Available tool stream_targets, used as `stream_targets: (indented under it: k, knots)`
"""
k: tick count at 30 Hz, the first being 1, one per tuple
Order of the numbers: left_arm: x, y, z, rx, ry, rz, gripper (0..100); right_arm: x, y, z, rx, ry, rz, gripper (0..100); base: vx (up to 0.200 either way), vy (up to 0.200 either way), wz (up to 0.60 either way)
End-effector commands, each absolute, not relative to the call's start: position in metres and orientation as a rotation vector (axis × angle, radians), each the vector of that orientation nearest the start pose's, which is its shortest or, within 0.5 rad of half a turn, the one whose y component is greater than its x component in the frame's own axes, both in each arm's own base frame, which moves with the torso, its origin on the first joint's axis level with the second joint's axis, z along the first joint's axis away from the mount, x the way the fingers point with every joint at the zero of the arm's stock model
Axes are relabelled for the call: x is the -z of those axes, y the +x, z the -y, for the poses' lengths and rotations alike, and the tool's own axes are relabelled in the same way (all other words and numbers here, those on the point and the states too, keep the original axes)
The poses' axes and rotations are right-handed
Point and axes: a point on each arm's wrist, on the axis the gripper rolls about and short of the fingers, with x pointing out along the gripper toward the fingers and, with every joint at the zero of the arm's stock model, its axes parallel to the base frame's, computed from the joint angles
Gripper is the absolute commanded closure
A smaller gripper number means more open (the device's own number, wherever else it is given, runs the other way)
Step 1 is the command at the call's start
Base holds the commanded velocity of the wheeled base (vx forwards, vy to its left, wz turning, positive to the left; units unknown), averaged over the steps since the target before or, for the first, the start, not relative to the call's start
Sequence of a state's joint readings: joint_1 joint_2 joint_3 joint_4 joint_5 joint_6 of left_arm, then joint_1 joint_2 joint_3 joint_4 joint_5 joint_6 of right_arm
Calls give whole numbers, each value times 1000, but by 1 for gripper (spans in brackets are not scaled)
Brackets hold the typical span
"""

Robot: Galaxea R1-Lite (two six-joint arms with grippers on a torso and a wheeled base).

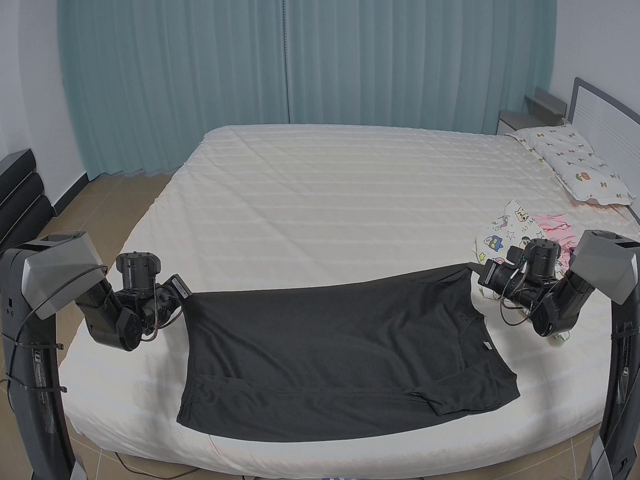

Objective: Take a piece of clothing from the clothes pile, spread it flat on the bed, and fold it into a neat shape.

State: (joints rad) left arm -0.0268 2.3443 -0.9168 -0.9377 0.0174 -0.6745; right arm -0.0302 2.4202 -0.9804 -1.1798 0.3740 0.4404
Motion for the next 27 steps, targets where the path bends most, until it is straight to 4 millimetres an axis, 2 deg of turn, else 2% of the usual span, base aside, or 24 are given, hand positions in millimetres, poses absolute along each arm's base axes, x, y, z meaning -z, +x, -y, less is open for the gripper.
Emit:
stream_targets:
  k: [1, 7, 8, 17, 22, 27]
  knots:
    - [-13, 393, 17, -134, -633, -472, 100, -11, 410, 12, -281, 492, -331, 100, 0, 0, 0]
    - [-13, 384, 17, -131, -592, -494, 100, -14, 393, 16, -312, 504, -353, 100, 0, 0, 0]
    - [-14, 380, 17, -132, -590, -499, 100, -15, 386, 18, -322, 508, -359, 100, 0, 0, 0]
    - [-15, 363, 13, -142, -588, -495, 100, -16, 360, 17, -365, 510, -369, 100, 0, 0, 0]
    - [-11, 358, 11, -144, -592, -477, 100, -15, 362, 16, -367, 498, -315, 100, 0, 0, 0]
    - [-10, 365, 6, -146, -599, -426, 100, -17, 374, 11, -385, 487, -286, 100, 0, 0, 0]
